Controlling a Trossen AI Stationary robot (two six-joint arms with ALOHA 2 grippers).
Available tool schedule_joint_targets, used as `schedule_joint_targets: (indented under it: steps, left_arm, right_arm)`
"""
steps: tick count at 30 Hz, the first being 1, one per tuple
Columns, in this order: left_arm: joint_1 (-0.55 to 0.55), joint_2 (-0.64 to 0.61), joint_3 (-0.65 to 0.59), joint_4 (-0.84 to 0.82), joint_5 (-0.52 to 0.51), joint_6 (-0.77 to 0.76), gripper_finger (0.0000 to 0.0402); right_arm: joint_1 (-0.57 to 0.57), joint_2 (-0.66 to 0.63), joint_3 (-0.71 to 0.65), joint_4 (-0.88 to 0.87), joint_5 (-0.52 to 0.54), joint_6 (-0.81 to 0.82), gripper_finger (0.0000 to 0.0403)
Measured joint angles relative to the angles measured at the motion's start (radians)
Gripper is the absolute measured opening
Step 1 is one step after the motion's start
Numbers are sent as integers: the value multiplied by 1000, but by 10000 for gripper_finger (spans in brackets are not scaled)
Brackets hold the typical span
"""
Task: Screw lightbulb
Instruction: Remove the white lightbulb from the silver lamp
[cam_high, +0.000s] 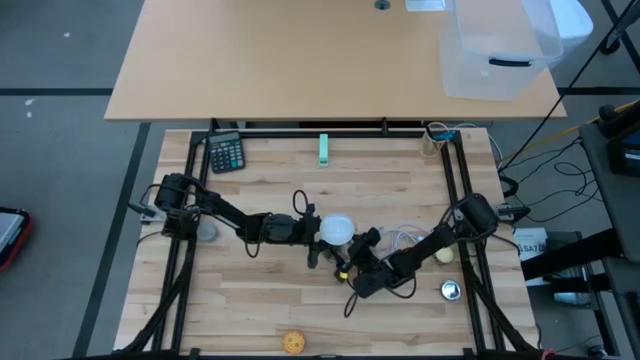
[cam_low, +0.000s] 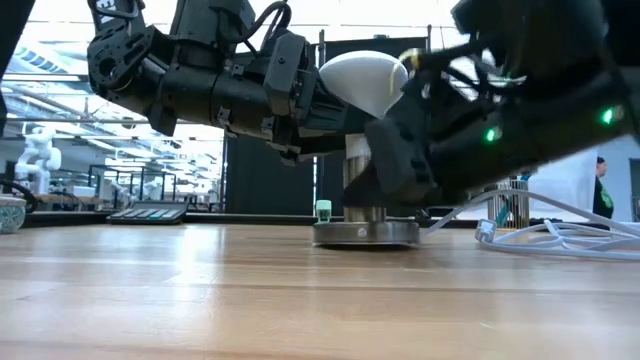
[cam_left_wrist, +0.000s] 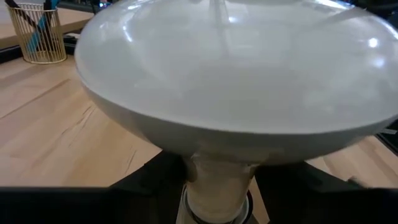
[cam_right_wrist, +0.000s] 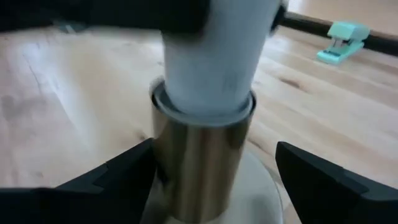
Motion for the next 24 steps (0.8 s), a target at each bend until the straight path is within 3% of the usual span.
schedule_joint_targets:
  steps: [4,10,24]
  left_arm:
    - [0,0,0,-2,0,0,181]
    - [0,0,-1,-5,-4,8,181]
    - [-3,0,-1,-2,-3,27,181]
  right_arm:
    - [-5,41,0,38,5,1,279]
    - [-3,75,0,128,29,-87,154]
    - [-3,79,0,134,17,-108,154]
